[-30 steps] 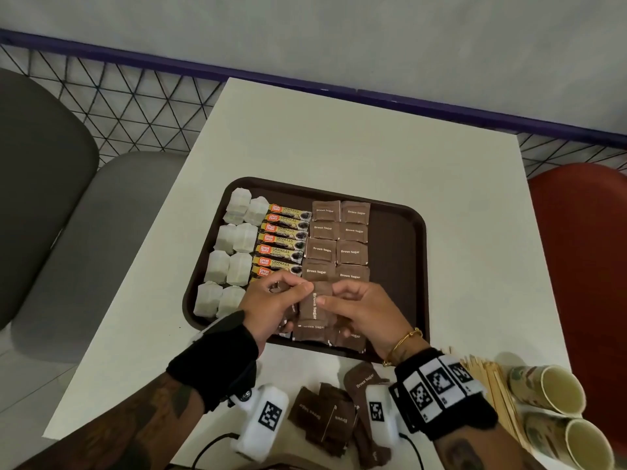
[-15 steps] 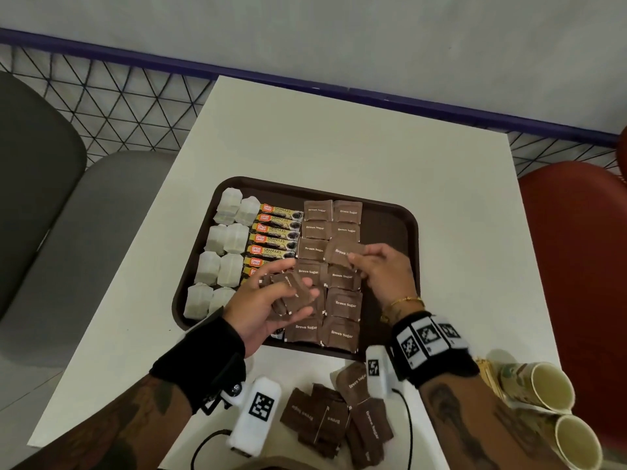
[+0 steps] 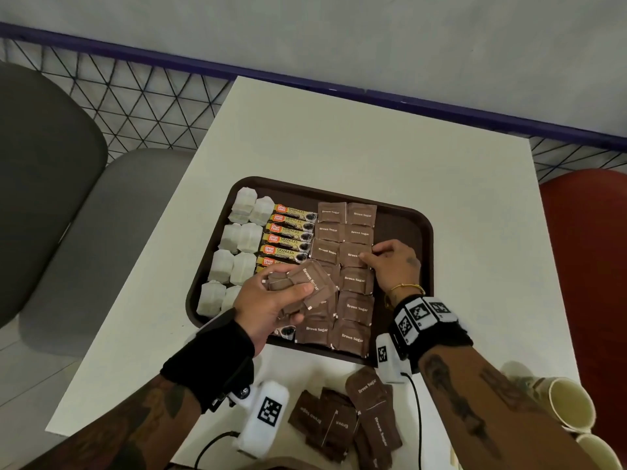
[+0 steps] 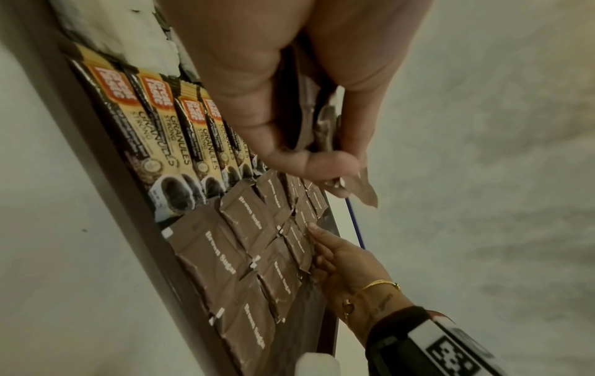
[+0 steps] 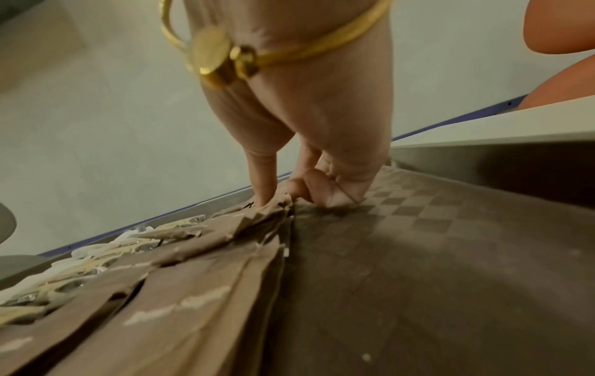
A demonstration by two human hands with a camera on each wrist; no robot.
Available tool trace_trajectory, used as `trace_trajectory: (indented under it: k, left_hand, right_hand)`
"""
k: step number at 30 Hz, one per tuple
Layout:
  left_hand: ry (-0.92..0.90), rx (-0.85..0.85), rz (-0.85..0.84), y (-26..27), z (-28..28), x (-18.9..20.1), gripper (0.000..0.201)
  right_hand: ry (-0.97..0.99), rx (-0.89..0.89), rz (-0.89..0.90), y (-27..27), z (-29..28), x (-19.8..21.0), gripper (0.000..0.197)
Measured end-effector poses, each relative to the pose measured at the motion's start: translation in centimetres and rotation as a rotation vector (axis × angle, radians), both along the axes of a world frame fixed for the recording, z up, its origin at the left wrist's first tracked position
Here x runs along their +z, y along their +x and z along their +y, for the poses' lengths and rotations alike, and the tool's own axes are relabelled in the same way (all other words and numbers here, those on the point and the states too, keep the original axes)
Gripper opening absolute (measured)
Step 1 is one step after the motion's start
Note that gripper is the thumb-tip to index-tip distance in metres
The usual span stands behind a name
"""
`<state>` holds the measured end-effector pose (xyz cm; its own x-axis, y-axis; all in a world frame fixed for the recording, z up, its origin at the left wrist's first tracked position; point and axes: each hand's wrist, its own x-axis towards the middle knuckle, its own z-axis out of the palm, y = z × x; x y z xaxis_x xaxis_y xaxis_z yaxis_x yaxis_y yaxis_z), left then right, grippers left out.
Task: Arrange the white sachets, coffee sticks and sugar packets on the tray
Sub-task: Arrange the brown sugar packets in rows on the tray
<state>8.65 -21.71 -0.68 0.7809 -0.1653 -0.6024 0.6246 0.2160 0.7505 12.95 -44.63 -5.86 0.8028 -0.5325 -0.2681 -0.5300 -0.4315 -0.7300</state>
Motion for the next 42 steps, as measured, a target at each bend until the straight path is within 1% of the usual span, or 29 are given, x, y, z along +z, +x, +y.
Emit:
trace_trajectory:
  k: [2, 4, 6, 8, 10, 12, 14, 15, 16, 18, 19, 20, 23, 26, 28, 32, 35, 38, 40, 42]
  left_hand:
    - [0.026, 0.009, -0.014, 0.1, -0.2, 0.1, 0.041]
    - [0.049, 0.015, -0.031, 0.2, -0.4, 0.1, 0.039]
    - [0.055, 0.021, -0.045, 0.4, -0.7, 0.2, 0.037]
    - [0.044, 0.041, -0.054, 0.4, -1.0, 0.2, 0.035]
    - [0.025, 0.071, -0.054, 0.3, -1.3, 0.1, 0.034]
    - [0.02, 0.073, -0.054, 0.3, -1.7, 0.1, 0.034]
    - [-0.005, 0.075, -0.042, 0.2, -1.8, 0.0, 0.037]
    - [-0.016, 0.076, -0.029, 0.3, -1.8, 0.0, 0.037]
    - [-0.031, 0.075, -0.014, 0.3, -1.8, 0.0, 0.034]
    - [-0.082, 0.065, 0.014, 0.6, -1.4, 0.3, 0.021]
    - [-0.116, 0.057, 0.024, 0.7, -1.3, 0.5, 0.017]
    - [-0.153, 0.052, 0.033, 0.9, -1.0, 0.6, 0.018]
    - [-0.234, 0.056, 0.036, 1.3, -0.5, 0.7, 0.03]
    - [-0.216, 0.087, 0.014, 1.6, -0.4, 0.5, 0.038]
    - [-0.164, 0.099, 0.001, 1.7, -0.5, 0.5, 0.037]
    - [-0.06, 0.108, -0.001, 1.9, -0.7, 0.4, 0.03]
    - [-0.03, 0.124, 0.021, 2.0, -0.7, 0.4, 0.023]
    - [-0.023, 0.141, 0.045, 2.2, -0.8, 0.5, 0.023]
    - [-0.032, 0.148, 0.064, 2.3, -0.8, 0.6, 0.02]
    - [-0.036, 0.153, 0.073, 2.3, -0.8, 0.6, 0.018]
  right_hand:
    - [0.029, -0.009, -0.038, -0.5, 0.2, 0.8, 0.026]
    - [0.126, 0.043, -0.068, -1.3, 0.6, 2.2, 0.027]
    - [0.306, 0.175, -0.045, -2.4, 1.2, 3.7, 0.028]
    - [0.497, 0.328, 0.039, -3.5, 1.9, 4.9, 0.029]
    - [0.646, 0.406, 0.093, -4.5, 2.7, 5.2, 0.03]
    - [0.75, 0.371, 0.039, -5.4, 3.7, 5.0, 0.022]
    - [0.828, 0.255, -0.028, -5.6, 4.4, 4.7, 0.01]
    - [0.863, 0.2, -0.05, -5.5, 4.5, 4.6, 0.008]
    - [0.892, 0.159, -0.065, -5.3, 4.4, 4.6, 0.007]
    - [0.913, 0.109, -0.08, -4.3, 3.6, 4.8, 0.008]
    - [0.892, 0.088, -0.081, -3.5, 3.0, 4.8, 0.009]
    - [0.852, 0.066, -0.076, -2.7, 2.3, 4.9, 0.009]
    - [0.647, 0.015, -0.056, 0.1, 0.0, 4.1, 0.007]
    - [0.455, -0.001, -0.022, 2.5, -1.6, 2.9, 0.004]
    - [0.361, 0.02, 0.028, 3.4, -2.0, 2.1, 0.001]
    - [0.269, 0.025, 0.093, 4.3, -1.8, 0.4, 0.004]
    - [0.223, -0.014, 0.075, 4.3, -1.7, -0.6, 0.007]
    - [0.162, -0.036, 0.037, 4.1, -1.8, -1.1, 0.012]
    - [0.101, -0.029, 0.012, 3.8, -1.7, -0.6, 0.017]
    - [0.081, 0.061, -0.028, 3.1, -1.0, 1.2, 0.023]
